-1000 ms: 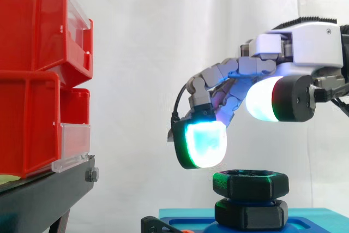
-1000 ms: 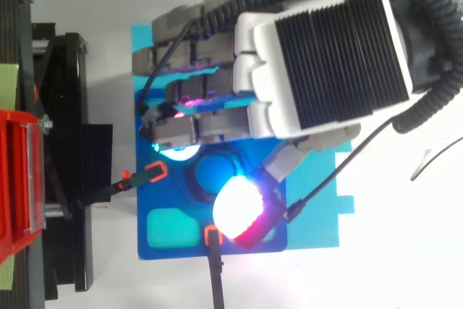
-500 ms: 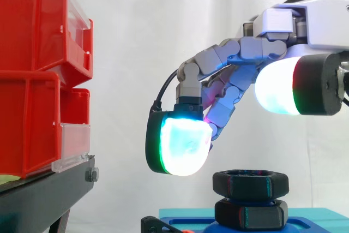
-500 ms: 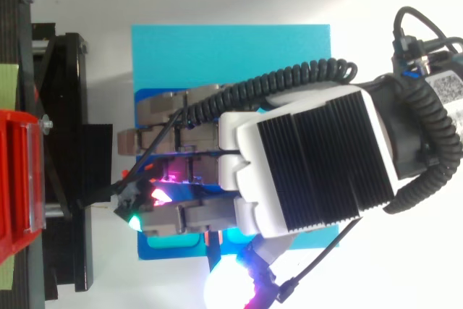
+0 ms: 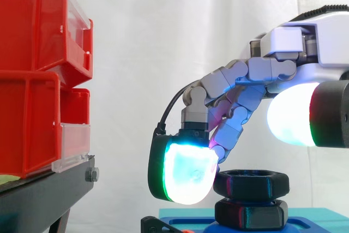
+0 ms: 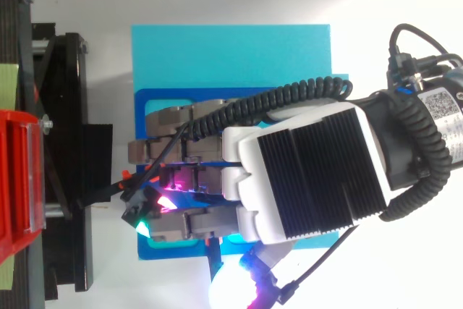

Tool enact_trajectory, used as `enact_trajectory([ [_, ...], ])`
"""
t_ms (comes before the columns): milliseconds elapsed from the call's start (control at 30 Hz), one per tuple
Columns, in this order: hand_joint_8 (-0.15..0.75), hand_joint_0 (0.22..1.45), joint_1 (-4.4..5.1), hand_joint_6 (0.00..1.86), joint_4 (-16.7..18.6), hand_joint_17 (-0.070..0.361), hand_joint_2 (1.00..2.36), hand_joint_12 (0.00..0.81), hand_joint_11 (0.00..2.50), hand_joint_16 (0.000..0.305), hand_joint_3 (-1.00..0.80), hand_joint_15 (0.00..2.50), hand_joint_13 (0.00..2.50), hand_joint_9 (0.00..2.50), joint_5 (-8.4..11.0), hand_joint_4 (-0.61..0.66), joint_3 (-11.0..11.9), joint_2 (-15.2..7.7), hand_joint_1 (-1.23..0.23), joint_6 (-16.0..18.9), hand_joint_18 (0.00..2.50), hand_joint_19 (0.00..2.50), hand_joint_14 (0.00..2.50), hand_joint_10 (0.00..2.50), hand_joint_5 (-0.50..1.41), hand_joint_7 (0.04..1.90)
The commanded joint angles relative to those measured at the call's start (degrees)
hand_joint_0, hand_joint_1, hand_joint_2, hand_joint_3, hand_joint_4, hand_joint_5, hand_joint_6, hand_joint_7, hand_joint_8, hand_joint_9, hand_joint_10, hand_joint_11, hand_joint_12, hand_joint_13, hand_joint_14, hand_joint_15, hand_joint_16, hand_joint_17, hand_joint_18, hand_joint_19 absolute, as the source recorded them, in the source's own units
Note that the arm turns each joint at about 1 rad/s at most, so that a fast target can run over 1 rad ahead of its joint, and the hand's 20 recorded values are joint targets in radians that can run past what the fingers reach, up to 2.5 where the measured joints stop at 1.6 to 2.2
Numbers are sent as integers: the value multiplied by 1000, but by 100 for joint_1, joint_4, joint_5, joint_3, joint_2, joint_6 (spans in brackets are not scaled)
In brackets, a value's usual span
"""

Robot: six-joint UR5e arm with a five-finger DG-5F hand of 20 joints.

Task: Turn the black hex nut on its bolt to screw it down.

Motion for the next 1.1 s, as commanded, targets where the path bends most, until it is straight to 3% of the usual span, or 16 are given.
enact_trajectory([
  [0, 235, 528, 1, 504, 60, 94, 1000, 300, 23, 42, -500, 79, 574, 913, 0, 125, -11, -3, -165, -13, 515, 344, 1, 0, -29, 1020],
  [167, 235, 529, -25, 504, 95, 94, 1000, 299, 52, 42, -500, 89, 575, 919, 0, 102, -46, -3, -166, -13, 514, 348, 3, 2, -5, 1241],
  [400, 237, 529, -69, 502, 148, 93, 1000, 297, 62, 42, -500, 87, 581, 933, 0, 102, -46, -3, -165, -31, 519, 344, 3, 2, 8, 1366],
  [900, 241, 529, -219, 501, 148, 93, 1000, 295, 65, 41, -500, 73, 585, 940, 0, 114, -46, -3, -164, -145, 526, 347, 2, 0, 15, 1421],
  [1067, 242, 528, -342, 501, 139, 93, 1000, 296, 59, 41, -500, 71, 584, 939, -88, 109, -55, 6, -164, -215, 525, 346, 1, 0, 14, 1422],
])
